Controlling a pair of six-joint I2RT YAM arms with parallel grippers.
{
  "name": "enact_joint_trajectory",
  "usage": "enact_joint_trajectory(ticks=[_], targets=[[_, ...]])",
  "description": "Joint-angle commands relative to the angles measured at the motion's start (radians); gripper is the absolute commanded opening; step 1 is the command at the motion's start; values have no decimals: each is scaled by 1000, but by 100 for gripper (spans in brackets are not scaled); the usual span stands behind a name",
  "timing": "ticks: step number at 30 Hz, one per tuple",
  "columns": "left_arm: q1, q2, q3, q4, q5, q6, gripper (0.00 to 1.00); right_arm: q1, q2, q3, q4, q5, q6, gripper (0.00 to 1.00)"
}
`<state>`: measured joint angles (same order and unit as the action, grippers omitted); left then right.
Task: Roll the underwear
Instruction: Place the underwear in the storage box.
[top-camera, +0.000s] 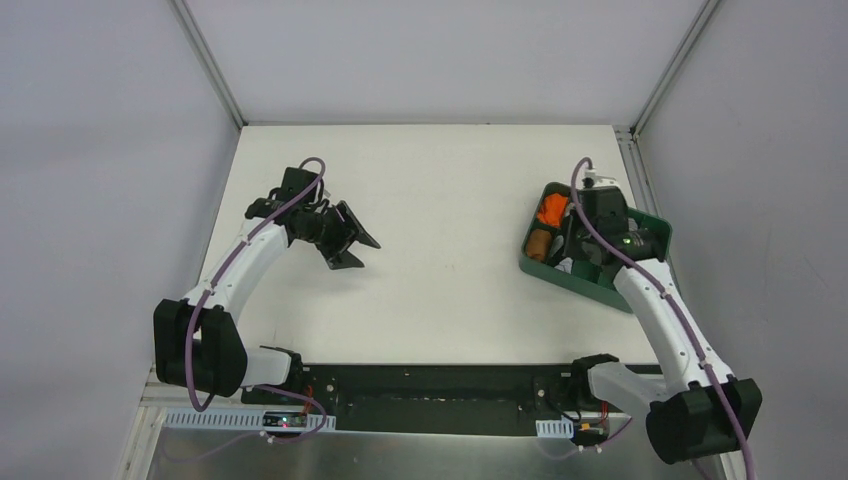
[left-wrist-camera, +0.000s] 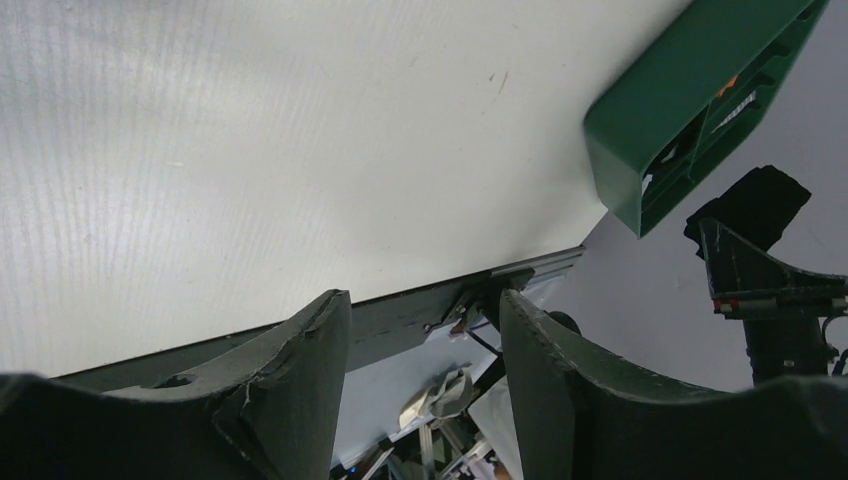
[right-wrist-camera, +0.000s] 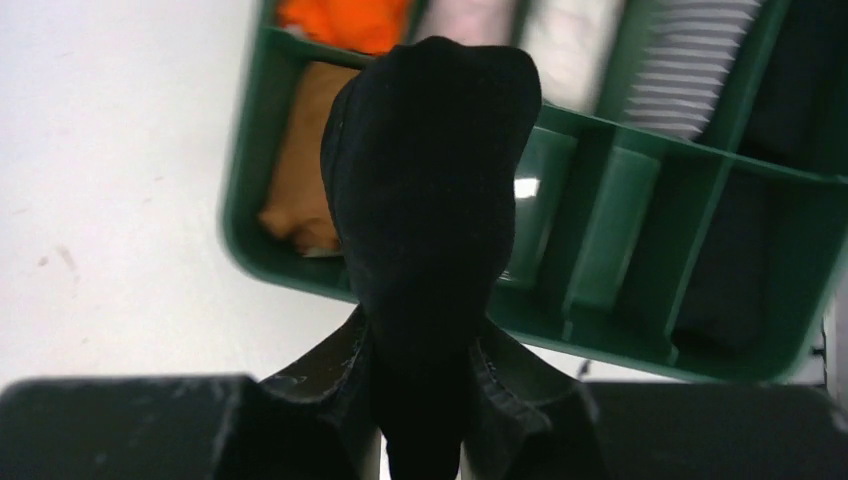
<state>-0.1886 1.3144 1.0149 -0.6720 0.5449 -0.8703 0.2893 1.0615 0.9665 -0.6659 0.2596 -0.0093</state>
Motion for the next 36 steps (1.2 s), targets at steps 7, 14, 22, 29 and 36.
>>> enact_joint_trajectory(ticks=[7,14,22,29,36], targets=[[3,-6,51,-26,70,28,55,-238,158,63,-126,-12,-28,0],[2,-14,38,-46,64,51,55,-262,202,2,-83,14,-5,0],[3,-22,25,-46,59,54,54,-265,288,39,-131,-28,-4,0],[2,-13,27,-47,62,54,53,-265,367,79,-138,-27,7,0],[3,-16,28,-47,59,50,53,-266,460,115,-130,-26,41,0]])
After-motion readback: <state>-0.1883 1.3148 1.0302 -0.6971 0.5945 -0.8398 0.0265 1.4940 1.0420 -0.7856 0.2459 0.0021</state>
